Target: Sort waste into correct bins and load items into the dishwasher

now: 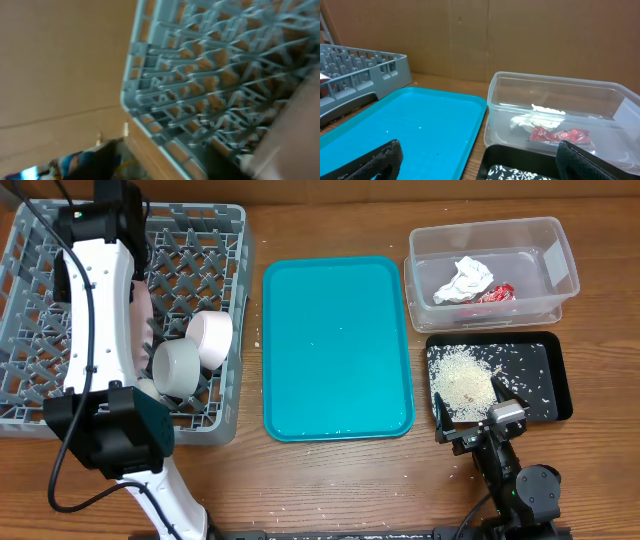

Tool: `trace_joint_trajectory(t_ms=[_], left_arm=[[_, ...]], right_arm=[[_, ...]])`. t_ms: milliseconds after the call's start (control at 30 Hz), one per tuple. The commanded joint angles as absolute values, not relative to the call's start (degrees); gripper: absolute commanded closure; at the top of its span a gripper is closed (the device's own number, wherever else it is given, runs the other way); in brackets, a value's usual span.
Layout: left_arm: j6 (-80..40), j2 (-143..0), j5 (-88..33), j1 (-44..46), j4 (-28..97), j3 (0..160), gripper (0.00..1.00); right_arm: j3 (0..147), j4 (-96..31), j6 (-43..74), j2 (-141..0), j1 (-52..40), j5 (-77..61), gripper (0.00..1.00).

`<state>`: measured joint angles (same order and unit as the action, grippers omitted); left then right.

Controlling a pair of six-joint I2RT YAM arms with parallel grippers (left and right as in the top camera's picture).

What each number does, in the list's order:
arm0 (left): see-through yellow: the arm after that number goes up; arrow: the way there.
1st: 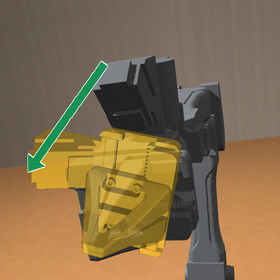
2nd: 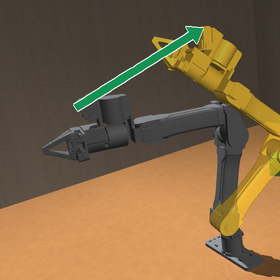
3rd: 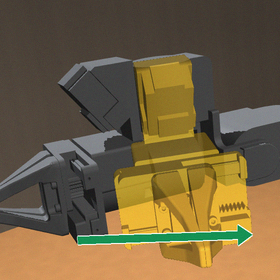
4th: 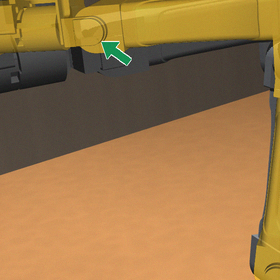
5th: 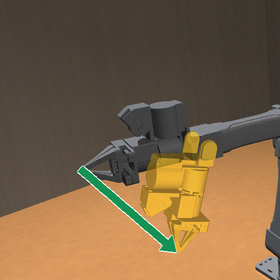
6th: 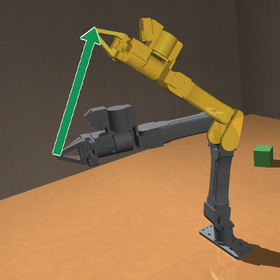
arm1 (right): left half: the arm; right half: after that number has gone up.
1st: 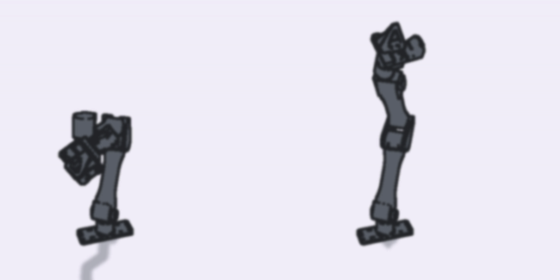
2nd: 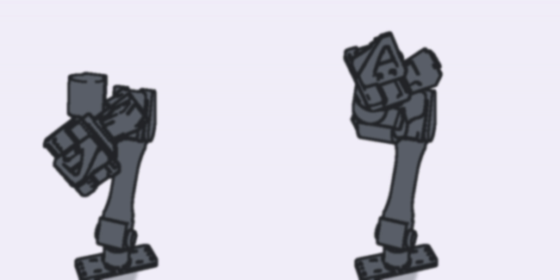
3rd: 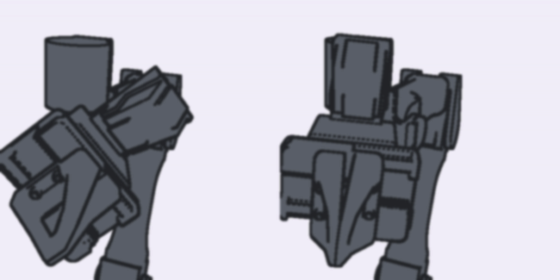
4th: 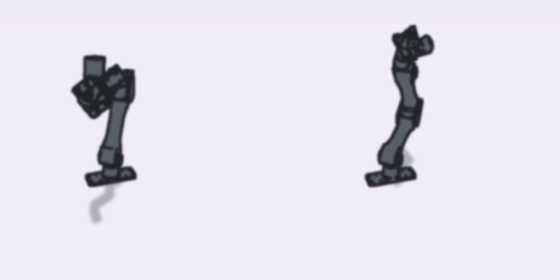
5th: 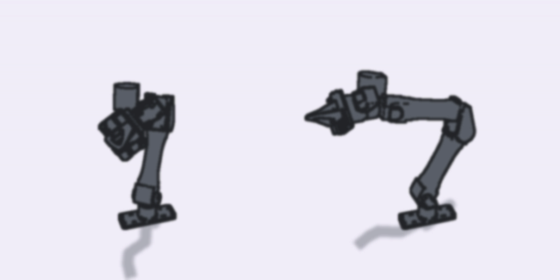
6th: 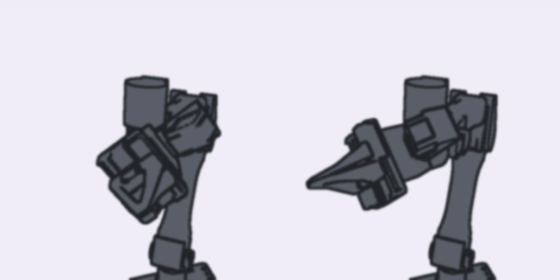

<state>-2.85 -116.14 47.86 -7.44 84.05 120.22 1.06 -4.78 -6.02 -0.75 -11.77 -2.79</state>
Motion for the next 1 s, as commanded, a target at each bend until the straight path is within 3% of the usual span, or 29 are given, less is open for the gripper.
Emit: trace_joint_trajectory(t_ms=[0,100,300,400,600,733,867,967], left_arm=[[-3.0,-110.3,38.7,-2.8,83.6,120.8,0.18],[-3.0,-105.8,26.8,1.8,83.1,123.1,0.0],[-2.9,-99.4,-6.9,12.7,74.7,124.5,0.0],[-3.1,-99.7,-14.3,17.3,71.5,124.3,0.0],[-7.9,-103.4,-14.5,23.8,71.9,124.2,0.0],[-7.7,-104.1,-11.6,26.6,73.6,124.2,0.08],[-7.7,-101.0,-6.2,28.8,73.9,124.2,0.09],[-7.7,-97.1,0.6,31.3,76.3,124.2,0.0]], right_arm=[[0.5,-4.6,-5.8,-0.4,-12.1,-3.1,0.0],[0.5,-4.6,-5.8,-0.4,-12.1,-3.1,0.0],[0.5,-4.6,-5.8,-0.4,-12.1,-3.1,0.0],[0.5,-4.6,-5.8,-0.4,-12.1,-3.1,0.0],[0.5,-4.6,-5.8,-0.4,-12.1,-3.1,0.0],[0.5,-4.6,-5.8,-0.4,-12.1,-3.1,0.01],[0.5,-4.6,-5.8,-0.4,-12.1,-3.1,0.0],[0.5,-4.6,-5.8,-0.4,-12.1,-3.1,0.0]])
